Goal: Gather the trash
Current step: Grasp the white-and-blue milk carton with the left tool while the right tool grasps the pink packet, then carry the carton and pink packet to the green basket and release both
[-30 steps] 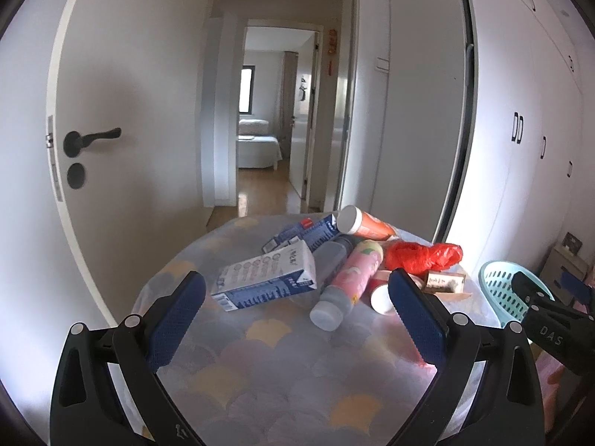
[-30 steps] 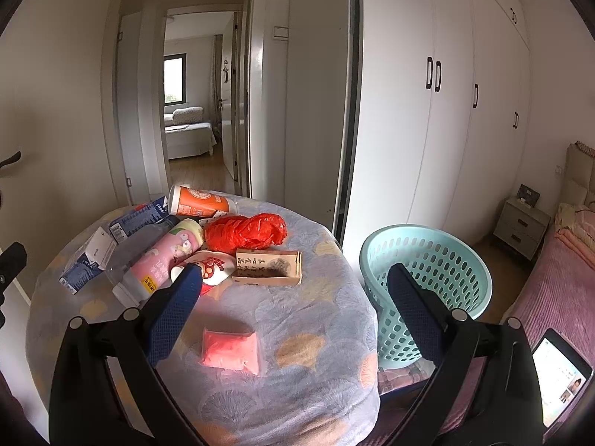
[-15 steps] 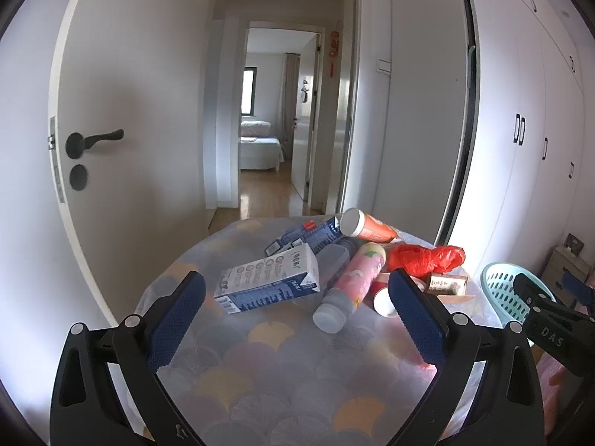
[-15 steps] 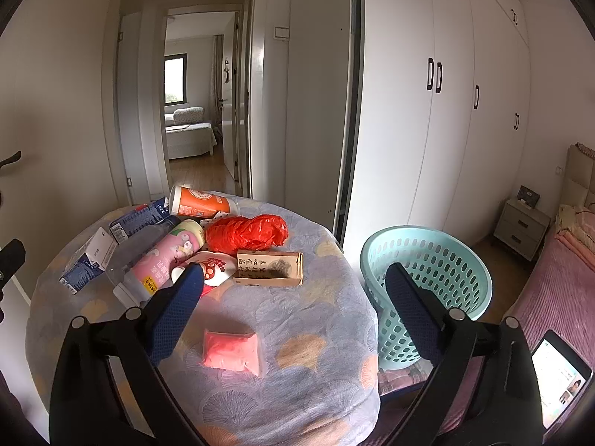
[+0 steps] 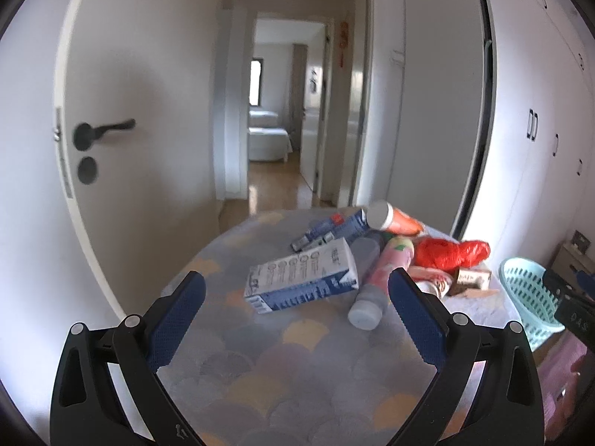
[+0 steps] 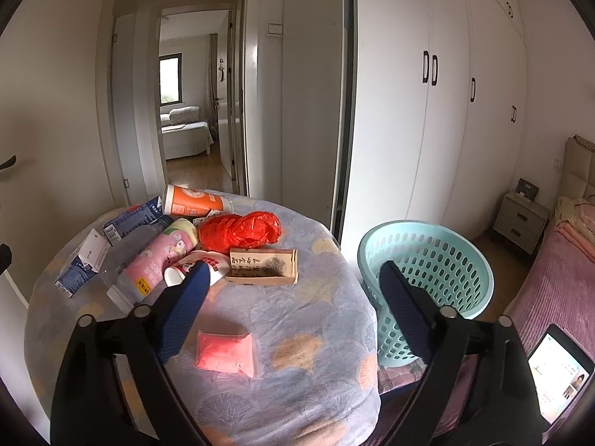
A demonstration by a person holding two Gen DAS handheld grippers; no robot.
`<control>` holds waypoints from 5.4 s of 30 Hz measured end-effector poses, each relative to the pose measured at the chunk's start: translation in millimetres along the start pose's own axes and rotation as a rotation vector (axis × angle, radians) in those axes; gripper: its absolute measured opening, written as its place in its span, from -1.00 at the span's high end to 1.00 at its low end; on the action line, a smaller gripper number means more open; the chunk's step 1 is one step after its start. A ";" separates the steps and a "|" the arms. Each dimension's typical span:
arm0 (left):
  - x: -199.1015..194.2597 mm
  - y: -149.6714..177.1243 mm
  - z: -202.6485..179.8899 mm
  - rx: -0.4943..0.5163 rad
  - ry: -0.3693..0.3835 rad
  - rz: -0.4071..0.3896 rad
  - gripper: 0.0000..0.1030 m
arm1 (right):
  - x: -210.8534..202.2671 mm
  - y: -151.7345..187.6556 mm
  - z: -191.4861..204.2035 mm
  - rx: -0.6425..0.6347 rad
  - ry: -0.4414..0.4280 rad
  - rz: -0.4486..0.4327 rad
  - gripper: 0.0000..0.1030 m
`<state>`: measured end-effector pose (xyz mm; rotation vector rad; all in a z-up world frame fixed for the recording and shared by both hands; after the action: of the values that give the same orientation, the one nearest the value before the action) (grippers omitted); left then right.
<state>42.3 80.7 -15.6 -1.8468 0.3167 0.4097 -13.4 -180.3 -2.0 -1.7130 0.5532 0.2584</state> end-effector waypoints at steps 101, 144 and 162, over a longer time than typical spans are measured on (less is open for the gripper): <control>72.8 62.0 30.8 -0.070 -0.060 0.511 0.03 | 101.6 65.2 64.2 -0.295 -0.561 0.258 -0.12; 72.0 31.6 -297.2 0.187 0.594 0.426 0.36 | 130.5 44.9 -206.4 0.339 -0.002 0.286 -0.10; 154.2 118.8 -378.5 0.245 0.619 0.599 -0.24 | 176.7 95.9 -256.2 0.463 0.040 0.434 -0.33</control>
<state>177.9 -317.9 -78.3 -1.5724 1.3011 0.1723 58.2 -479.2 -109.6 -1.1410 0.9368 0.3713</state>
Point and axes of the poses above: each gripper's, at about its wrist camera, not at the fingertips, and x roughly the way its jaws point, z to its left, y to its underside, the point moved 3 cm from there along x, roughly the way its jaws point, and after that the axes turned 14 degrees about -x, right-handed, at the moved point
